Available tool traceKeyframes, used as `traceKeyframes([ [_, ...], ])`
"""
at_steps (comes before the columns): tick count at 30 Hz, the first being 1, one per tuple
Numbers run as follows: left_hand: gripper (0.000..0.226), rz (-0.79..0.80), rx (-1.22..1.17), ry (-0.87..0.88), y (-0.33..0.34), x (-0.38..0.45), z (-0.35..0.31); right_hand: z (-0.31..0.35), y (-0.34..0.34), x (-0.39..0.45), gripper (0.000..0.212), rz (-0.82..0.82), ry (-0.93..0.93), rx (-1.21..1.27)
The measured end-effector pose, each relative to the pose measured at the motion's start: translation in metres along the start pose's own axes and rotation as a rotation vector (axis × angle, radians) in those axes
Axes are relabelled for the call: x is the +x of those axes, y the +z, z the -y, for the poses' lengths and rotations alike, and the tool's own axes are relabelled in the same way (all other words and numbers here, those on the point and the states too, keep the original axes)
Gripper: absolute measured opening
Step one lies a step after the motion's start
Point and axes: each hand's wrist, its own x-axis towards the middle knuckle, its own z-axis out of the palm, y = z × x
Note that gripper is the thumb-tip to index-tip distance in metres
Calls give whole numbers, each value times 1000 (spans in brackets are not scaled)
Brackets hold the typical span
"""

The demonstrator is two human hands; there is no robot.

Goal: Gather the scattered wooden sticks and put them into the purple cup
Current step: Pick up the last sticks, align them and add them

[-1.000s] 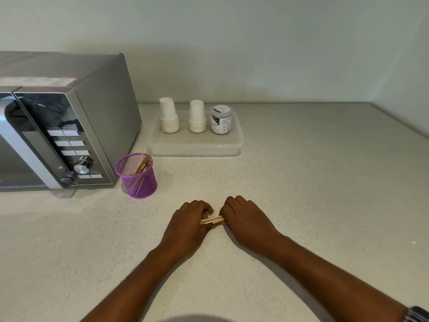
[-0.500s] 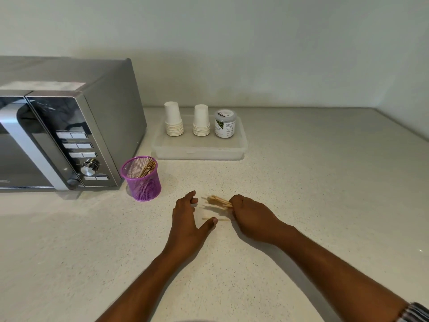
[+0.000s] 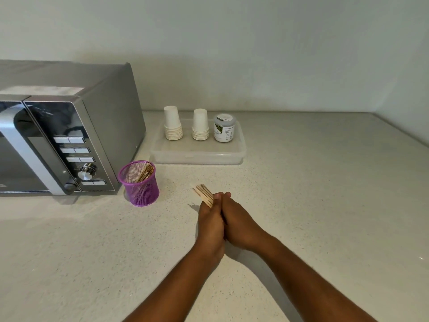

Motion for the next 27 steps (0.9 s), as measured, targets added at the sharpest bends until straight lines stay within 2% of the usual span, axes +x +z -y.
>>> traceKeyframes([
  [5,23,-80,-356,-130,4,9,5,-1,-12,1,31,4,29,10],
  [9,16,-138,-659,-209,-3,22,-1,-8,-22,-6,35,59,-47,19],
  [11,13,-120,-701,-223,-6,28,-4,-13,-24,-9,40,-10,-65,70],
  [13,13,-120,-715,-214,-7,30,-8,-15,-23,-11,33,-135,-6,224],
  [16,15,-113,-743,-178,-4,30,-15,-12,-12,-13,18,-441,168,534],
  [18,14,-87,-686,-130,0,27,-16,-7,-2,-14,27,-616,373,852],
  [20,13,-35,-541,-50,5,20,-14,-5,5,-10,42,-586,560,1297],
  [23,10,56,-343,49,15,5,-9,-5,4,-4,60,-387,683,1958],
  [25,8,84,-273,102,22,-3,-10,-1,1,-1,65,-338,647,2188],
  [27,10,82,-251,141,27,-9,-12,4,2,-2,65,-342,591,2280],
])
